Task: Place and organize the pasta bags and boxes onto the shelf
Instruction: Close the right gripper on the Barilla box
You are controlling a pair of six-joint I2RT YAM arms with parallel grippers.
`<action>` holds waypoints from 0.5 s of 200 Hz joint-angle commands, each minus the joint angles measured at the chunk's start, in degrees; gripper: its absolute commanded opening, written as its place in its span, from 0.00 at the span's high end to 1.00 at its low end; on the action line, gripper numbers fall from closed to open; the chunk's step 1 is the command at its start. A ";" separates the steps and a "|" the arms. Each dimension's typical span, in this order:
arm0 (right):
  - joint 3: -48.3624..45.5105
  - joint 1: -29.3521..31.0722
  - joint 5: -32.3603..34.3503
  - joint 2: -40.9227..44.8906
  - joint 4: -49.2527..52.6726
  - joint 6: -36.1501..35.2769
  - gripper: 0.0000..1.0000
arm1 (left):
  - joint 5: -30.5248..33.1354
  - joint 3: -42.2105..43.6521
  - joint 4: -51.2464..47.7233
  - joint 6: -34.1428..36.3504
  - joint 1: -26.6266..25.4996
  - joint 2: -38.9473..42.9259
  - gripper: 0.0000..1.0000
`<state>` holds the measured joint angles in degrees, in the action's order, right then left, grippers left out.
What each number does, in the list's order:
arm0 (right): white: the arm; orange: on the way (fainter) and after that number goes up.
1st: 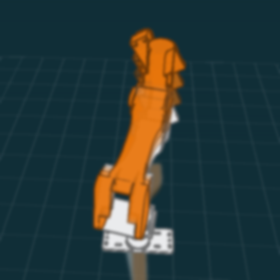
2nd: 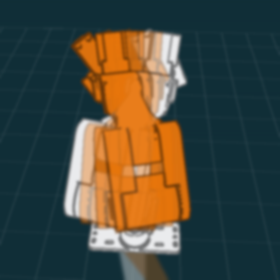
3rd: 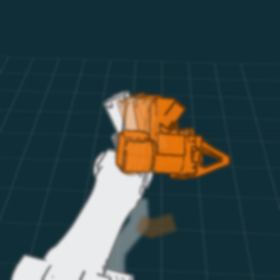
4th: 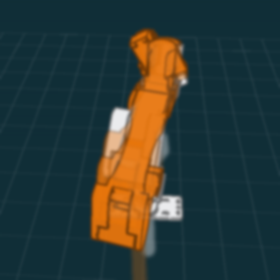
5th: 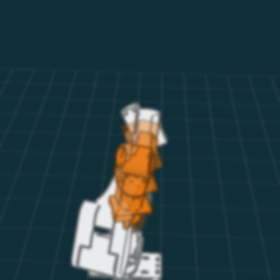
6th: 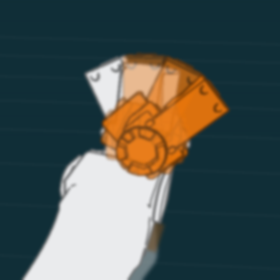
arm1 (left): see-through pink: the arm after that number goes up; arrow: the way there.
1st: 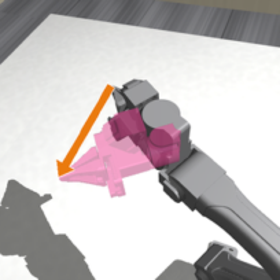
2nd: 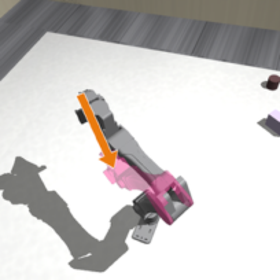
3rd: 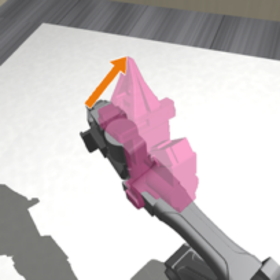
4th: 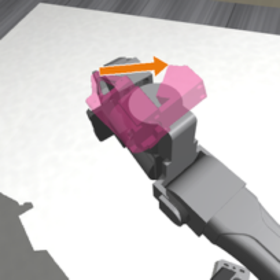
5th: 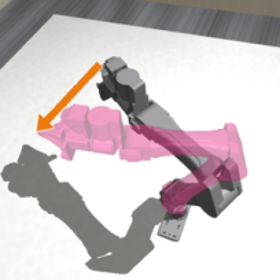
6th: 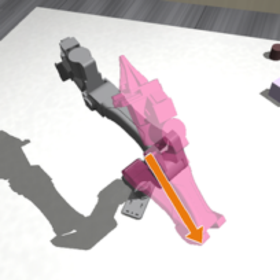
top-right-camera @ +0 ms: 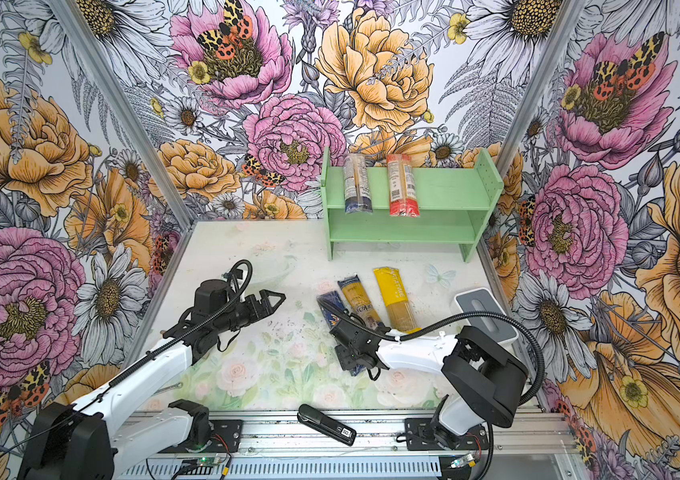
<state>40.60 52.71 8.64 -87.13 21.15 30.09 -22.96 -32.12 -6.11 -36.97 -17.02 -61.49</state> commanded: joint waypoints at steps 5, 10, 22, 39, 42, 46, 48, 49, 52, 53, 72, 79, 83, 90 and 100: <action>-0.45 0.65 -4.90 -4.02 0.74 -0.11 0.40 | -0.17 0.48 1.69 0.85 0.48 -0.36 0.01; -0.20 0.65 -5.03 -4.53 0.64 -0.12 0.41 | -0.16 0.56 1.65 0.91 0.41 -0.28 0.01; 0.36 0.81 -5.06 -5.45 0.61 -0.03 0.42 | -0.08 0.57 1.57 0.93 0.43 -0.20 0.01; 0.96 1.07 -5.28 -6.62 0.39 0.06 0.44 | -0.07 0.57 1.49 0.95 0.57 -0.05 0.01; 1.04 1.06 -5.30 -6.72 0.27 0.06 0.45 | -0.10 0.57 1.50 0.95 0.51 -0.10 0.01; 1.13 1.10 -5.32 -6.89 0.17 0.06 0.46 | -0.14 0.57 1.49 0.99 0.57 -0.07 0.01; 1.19 1.11 -5.44 -7.01 0.18 -0.01 0.46 | -0.08 0.57 1.48 1.01 0.58 -0.11 0.01; 1.21 1.14 -5.42 -7.09 0.15 -0.02 0.46 | -0.08 0.57 1.48 1.04 0.58 -0.11 0.01; 1.30 1.15 -5.40 -7.21 0.06 0.02 0.47 | 0.00 0.57 1.53 1.04 0.59 -0.12 0.01; 1.31 1.12 -5.35 -7.28 0.05 0.00 0.47 | -0.03 0.57 1.49 1.03 0.59 -0.12 0.01; 1.76 1.13 -5.09 -7.85 -0.31 -0.02 0.51 | -0.07 0.57 1.41 1.03 0.65 -0.09 0.01; 1.97 1.12 -4.92 -8.12 -0.46 -0.11 0.52 | -0.08 0.65 1.46 1.03 0.67 -0.06 0.01; 2.15 1.09 -4.90 -8.35 -0.53 -0.12 0.53 | -0.08 0.65 1.39 1.02 0.71 0.01 0.01; 2.42 1.14 -4.78 -8.69 -0.67 -0.12 0.54 | -0.07 0.65 1.44 1.07 0.69 -0.01 0.01; 2.89 1.08 -4.95 -9.40 -0.96 -0.13 0.55 | -0.04 0.72 1.37 1.02 0.72 0.11 0.01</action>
<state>44.56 52.97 8.56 -91.39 20.25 30.20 -22.96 -32.12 -6.11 -36.97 -16.95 -61.49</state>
